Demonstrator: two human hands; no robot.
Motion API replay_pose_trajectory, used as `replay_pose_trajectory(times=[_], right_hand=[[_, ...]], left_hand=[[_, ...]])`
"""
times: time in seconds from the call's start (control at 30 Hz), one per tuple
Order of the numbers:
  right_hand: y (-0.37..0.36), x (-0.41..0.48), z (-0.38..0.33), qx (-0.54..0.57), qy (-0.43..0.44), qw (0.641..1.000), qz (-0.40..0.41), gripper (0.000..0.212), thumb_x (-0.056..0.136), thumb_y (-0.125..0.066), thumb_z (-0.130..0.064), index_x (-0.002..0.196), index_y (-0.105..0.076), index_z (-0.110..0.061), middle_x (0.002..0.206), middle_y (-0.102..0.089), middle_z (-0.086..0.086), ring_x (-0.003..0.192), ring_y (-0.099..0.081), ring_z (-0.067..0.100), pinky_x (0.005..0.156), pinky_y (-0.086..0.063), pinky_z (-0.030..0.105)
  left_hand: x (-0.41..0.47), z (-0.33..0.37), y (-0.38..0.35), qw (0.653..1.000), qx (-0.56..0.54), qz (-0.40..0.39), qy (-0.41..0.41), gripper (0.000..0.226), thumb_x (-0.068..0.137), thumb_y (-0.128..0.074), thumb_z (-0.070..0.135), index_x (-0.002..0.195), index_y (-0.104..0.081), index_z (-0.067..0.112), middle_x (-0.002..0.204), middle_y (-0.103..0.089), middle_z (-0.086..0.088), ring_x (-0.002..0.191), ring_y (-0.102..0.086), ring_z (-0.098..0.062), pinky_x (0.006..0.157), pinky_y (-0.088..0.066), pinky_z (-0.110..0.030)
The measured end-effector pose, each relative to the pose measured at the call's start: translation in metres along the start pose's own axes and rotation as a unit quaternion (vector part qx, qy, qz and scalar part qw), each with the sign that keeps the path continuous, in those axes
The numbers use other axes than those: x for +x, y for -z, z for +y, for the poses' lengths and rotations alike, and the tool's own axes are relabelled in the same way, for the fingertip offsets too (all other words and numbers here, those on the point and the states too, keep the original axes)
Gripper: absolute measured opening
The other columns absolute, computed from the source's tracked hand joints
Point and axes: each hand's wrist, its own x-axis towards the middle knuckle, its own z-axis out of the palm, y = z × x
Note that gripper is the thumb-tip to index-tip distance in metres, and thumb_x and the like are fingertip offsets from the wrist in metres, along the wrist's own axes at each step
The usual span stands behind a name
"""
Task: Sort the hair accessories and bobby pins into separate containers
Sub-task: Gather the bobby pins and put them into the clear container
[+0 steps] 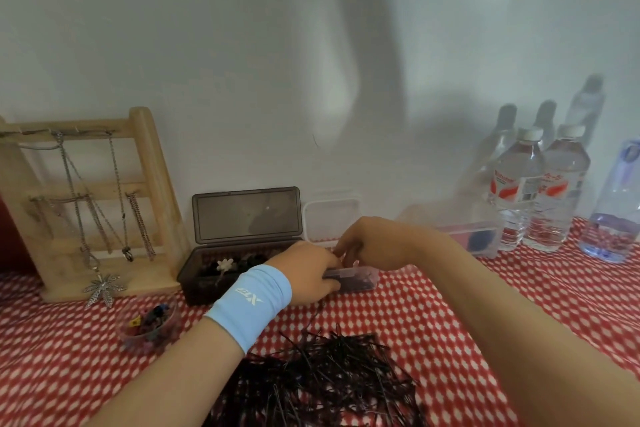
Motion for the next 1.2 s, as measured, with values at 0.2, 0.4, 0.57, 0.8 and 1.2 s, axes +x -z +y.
replay_pose_trajectory(times=[0.2,0.4,0.57,0.8,1.2], right_hand=[[0.009,-0.019,-0.022,0.023,-0.009,0.993,0.117,0.038,0.095,-0.049,-0.002,0.114,-0.074,-0.024,0.114,-0.071,-0.008,0.103,-0.063,0.009,0.094,-0.049,0.023],[-0.011,-0.049,-0.063,-0.014,-0.025,0.999,-0.035,0.030,0.093,-0.064,-0.043,0.118,-0.074,-0.028,0.113,-0.072,-0.008,0.099,-0.065,0.011,0.085,-0.048,0.025],[-0.035,-0.066,-0.074,-0.109,-0.105,0.973,-0.174,0.093,0.072,-0.078,-0.066,0.149,-0.044,-0.025,0.147,-0.050,-0.002,0.133,-0.049,0.024,0.104,-0.038,0.039],[-0.046,-0.071,-0.077,-0.087,-0.088,0.985,-0.124,0.069,0.079,-0.077,-0.058,0.132,-0.062,-0.016,0.127,-0.064,0.001,0.111,-0.061,0.022,0.096,-0.051,0.036],[-0.063,-0.081,-0.085,-0.027,-0.048,0.993,-0.103,0.045,0.094,-0.068,-0.039,0.130,-0.062,-0.013,0.119,-0.066,0.001,0.104,-0.062,0.021,0.092,-0.051,0.034]], left_hand=[[-0.025,-0.007,0.011,0.984,-0.123,0.128,-0.009,0.032,0.090,-0.061,0.038,0.121,-0.064,0.029,0.117,-0.059,0.011,0.109,-0.055,-0.009,0.100,-0.045,-0.032],[-0.075,-0.006,0.010,0.987,-0.135,0.087,-0.012,0.024,0.087,-0.061,0.038,0.109,-0.066,0.030,0.107,-0.061,0.013,0.099,-0.059,-0.006,0.092,-0.049,-0.028],[-0.095,0.000,-0.011,0.994,-0.042,-0.092,0.035,0.094,0.073,-0.064,0.072,0.151,-0.032,0.030,0.145,-0.032,0.012,0.135,-0.032,-0.012,0.114,-0.033,-0.038],[-0.107,0.000,-0.003,0.996,-0.059,-0.069,0.027,0.047,0.085,-0.068,0.046,0.130,-0.061,0.033,0.124,-0.054,0.012,0.114,-0.054,-0.011,0.103,-0.045,-0.030],[-0.113,-0.003,-0.006,0.990,-0.122,-0.064,0.031,0.049,0.089,-0.058,0.019,0.136,-0.055,0.031,0.132,-0.059,0.009,0.115,-0.057,-0.009,0.102,-0.047,-0.026]])
